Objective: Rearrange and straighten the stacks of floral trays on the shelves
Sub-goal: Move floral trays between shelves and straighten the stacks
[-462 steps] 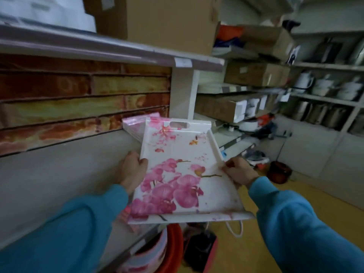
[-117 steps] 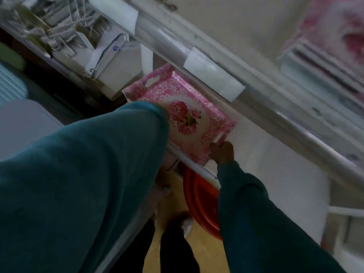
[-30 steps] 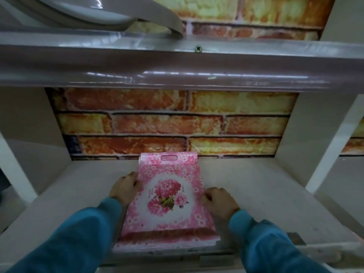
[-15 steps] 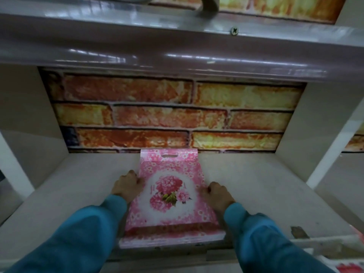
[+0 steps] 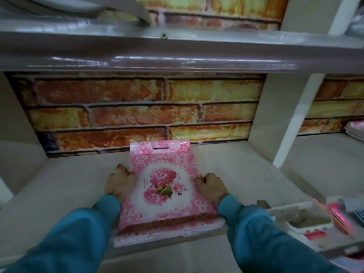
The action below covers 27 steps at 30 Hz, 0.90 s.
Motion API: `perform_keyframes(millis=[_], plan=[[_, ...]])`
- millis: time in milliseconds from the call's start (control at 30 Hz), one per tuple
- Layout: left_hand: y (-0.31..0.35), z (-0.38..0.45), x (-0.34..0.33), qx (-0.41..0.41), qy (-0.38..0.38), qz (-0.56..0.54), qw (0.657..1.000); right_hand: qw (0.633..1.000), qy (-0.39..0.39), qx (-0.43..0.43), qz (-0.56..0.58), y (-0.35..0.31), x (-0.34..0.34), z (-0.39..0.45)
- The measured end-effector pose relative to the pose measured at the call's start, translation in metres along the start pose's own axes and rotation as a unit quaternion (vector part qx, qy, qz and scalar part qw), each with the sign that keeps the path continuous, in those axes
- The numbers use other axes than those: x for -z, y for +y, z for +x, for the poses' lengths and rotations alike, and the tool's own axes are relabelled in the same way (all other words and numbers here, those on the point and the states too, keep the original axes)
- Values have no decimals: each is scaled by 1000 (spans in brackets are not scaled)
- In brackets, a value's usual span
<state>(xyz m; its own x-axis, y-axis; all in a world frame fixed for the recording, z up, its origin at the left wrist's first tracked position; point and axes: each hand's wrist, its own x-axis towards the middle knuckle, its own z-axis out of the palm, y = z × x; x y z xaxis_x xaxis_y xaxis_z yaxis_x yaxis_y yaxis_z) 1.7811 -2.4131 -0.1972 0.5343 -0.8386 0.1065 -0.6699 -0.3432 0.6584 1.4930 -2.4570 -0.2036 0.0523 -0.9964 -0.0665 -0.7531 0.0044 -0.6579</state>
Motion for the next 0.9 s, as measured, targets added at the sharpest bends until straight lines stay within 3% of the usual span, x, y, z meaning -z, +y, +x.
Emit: perform_keyframes(millis=[367,567,900], plan=[[153,-191,-62,-44,-74,-96,992,998,45,7,39,156,185,-109],[253,-287,-121,-97,-86,-76,989,996,86,-1,20,258,300,-169],[424,-341,-228,-179,-149,-116,965,987,157,-40,16,392,452,-169]])
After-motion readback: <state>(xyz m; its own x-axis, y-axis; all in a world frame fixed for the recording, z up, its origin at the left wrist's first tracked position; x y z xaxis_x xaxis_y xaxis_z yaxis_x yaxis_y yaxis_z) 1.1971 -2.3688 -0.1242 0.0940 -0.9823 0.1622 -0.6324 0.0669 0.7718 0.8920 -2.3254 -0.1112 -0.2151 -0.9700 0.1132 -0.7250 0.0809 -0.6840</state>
